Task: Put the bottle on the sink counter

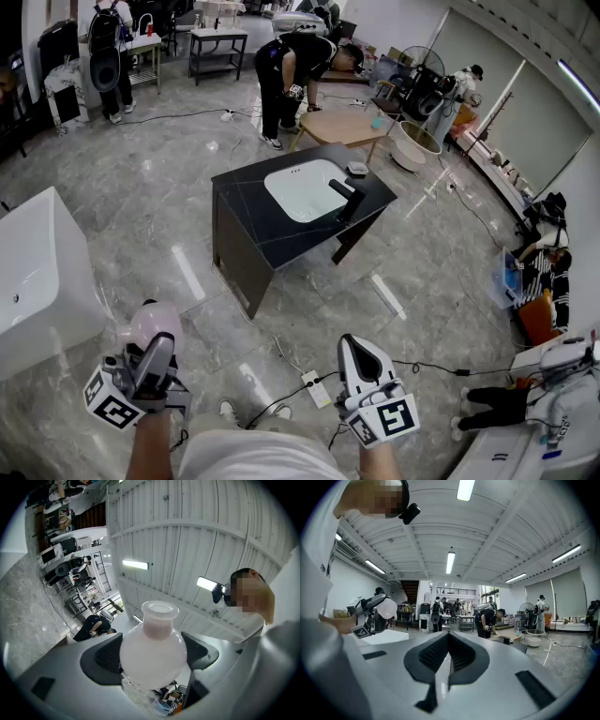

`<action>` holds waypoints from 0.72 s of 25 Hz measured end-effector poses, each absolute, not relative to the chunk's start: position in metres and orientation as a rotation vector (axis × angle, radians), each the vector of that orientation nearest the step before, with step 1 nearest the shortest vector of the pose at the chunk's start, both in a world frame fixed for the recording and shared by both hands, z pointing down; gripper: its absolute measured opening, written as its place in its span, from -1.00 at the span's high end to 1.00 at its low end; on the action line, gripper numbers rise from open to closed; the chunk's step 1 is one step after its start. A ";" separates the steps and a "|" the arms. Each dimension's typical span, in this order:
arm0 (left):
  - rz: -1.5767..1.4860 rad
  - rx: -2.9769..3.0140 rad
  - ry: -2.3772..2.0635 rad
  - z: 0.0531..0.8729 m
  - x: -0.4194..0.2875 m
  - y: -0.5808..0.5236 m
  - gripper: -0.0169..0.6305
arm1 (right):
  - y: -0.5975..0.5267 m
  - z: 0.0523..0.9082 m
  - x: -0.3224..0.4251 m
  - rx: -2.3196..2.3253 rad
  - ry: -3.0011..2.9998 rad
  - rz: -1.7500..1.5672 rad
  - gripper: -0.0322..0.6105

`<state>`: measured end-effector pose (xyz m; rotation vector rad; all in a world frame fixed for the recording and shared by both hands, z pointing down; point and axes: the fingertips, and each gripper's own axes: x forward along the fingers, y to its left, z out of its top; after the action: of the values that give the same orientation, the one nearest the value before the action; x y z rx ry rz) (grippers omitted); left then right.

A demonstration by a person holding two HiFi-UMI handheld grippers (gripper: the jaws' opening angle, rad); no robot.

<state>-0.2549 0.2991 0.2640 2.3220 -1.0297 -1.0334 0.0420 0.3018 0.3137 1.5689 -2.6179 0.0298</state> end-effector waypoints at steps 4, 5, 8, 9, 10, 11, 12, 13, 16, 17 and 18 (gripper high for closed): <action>-1.039 2.332 -1.029 0.263 -0.254 0.300 -0.27 | 0.302 0.314 0.044 1.570 -2.621 0.023 0.87; -1.042 2.332 -1.029 0.262 -0.254 0.300 -0.27 | 0.302 0.314 0.044 1.570 -2.623 0.021 0.87; -1.053 2.328 -1.031 0.261 -0.254 0.300 -0.27 | 0.302 0.311 0.045 1.562 -2.653 0.036 0.87; -1.056 2.328 -1.031 0.260 -0.254 0.300 -0.27 | 0.303 0.310 0.046 1.555 -2.673 0.050 0.87; -1.058 2.330 -1.030 0.258 -0.254 0.300 -0.27 | 0.303 0.309 0.046 1.552 -2.689 0.063 0.87; -1.058 2.332 -1.027 0.257 -0.253 0.301 -0.27 | 0.303 0.308 0.047 1.552 -2.698 0.071 0.87; -1.058 2.336 -1.023 0.257 -0.253 0.300 -0.27 | 0.302 0.308 0.047 1.557 -2.700 0.074 0.87; -1.056 2.340 -1.017 0.257 -0.252 0.300 -0.27 | 0.302 0.308 0.047 1.564 -2.697 0.074 0.87; -1.052 2.351 -0.989 0.258 -0.252 0.297 -0.27 | 0.300 0.312 0.046 1.588 -2.677 0.076 0.87; -1.053 2.352 -0.976 0.259 -0.253 0.296 -0.27 | 0.300 0.314 0.044 1.595 -2.669 0.078 0.87; -1.056 2.350 -0.961 0.260 -0.254 0.294 -0.27 | 0.300 0.316 0.041 1.601 -2.661 0.080 0.87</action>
<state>-0.2543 0.2938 0.2597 2.3501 -0.9614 -1.0558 0.0415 0.2999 0.3160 1.6014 -2.6609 0.0804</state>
